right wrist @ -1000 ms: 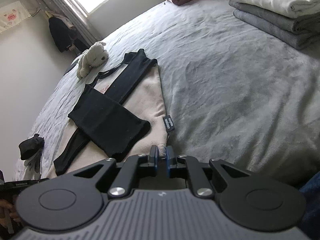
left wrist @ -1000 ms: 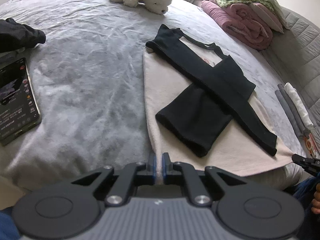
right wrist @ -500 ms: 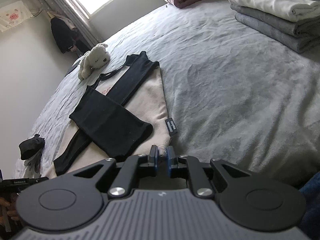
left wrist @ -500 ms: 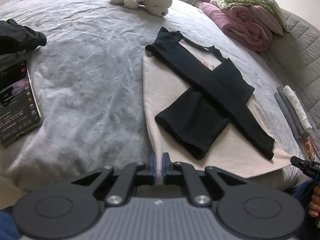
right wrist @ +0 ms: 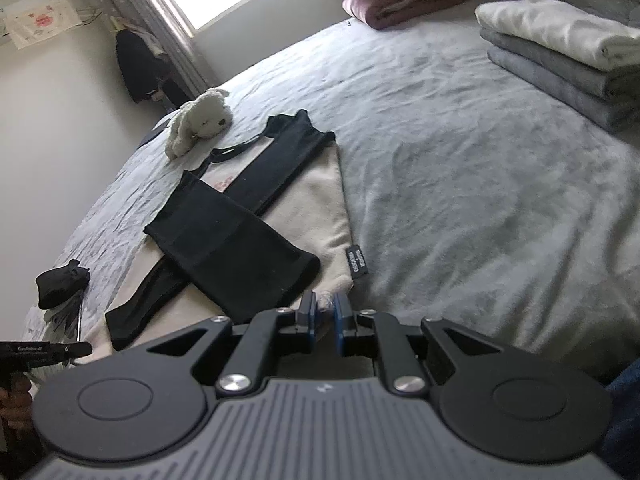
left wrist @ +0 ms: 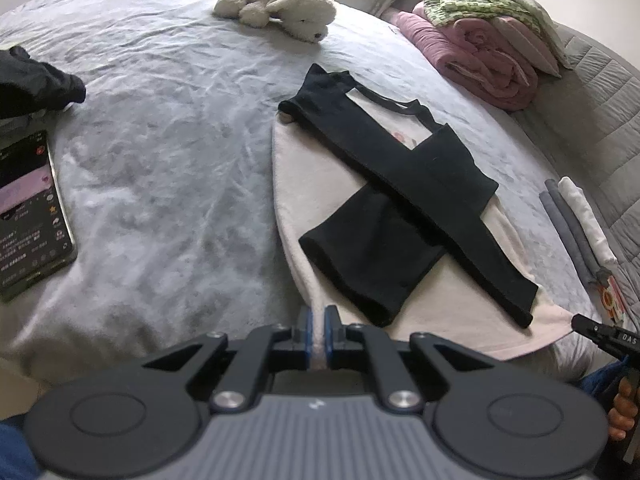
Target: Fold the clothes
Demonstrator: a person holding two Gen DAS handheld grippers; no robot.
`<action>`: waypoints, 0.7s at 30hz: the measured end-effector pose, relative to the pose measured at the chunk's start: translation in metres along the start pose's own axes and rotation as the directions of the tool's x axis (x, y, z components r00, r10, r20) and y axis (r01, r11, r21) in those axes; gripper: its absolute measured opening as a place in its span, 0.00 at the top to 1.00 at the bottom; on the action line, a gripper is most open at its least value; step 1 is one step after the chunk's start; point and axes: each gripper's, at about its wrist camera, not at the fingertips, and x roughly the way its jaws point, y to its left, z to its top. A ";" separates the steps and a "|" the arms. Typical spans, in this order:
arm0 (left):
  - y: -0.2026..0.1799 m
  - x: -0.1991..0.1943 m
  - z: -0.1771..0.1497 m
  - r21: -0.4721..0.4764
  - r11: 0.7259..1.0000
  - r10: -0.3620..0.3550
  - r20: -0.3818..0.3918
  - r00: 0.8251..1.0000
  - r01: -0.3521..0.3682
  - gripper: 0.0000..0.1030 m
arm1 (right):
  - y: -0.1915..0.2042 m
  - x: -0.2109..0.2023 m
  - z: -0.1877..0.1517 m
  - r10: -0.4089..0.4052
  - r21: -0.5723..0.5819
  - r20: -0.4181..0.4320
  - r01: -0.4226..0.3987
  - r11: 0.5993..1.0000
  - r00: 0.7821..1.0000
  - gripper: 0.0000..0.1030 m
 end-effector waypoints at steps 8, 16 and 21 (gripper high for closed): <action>-0.003 0.000 -0.001 0.023 1.000 0.007 0.009 1.000 -0.007 0.94 | 0.008 0.000 -0.001 -0.002 -0.034 0.012 0.003 0.999 1.000 0.87; -0.001 -0.003 0.002 -0.009 1.000 -0.006 0.013 1.000 0.006 0.94 | 0.016 -0.005 0.001 0.010 -0.057 0.044 -0.008 0.998 0.999 0.87; 0.005 -0.005 0.010 -0.064 0.998 -0.019 0.013 1.000 0.020 0.94 | 0.013 -0.004 0.009 0.019 -0.023 0.050 -0.018 1.000 0.999 0.87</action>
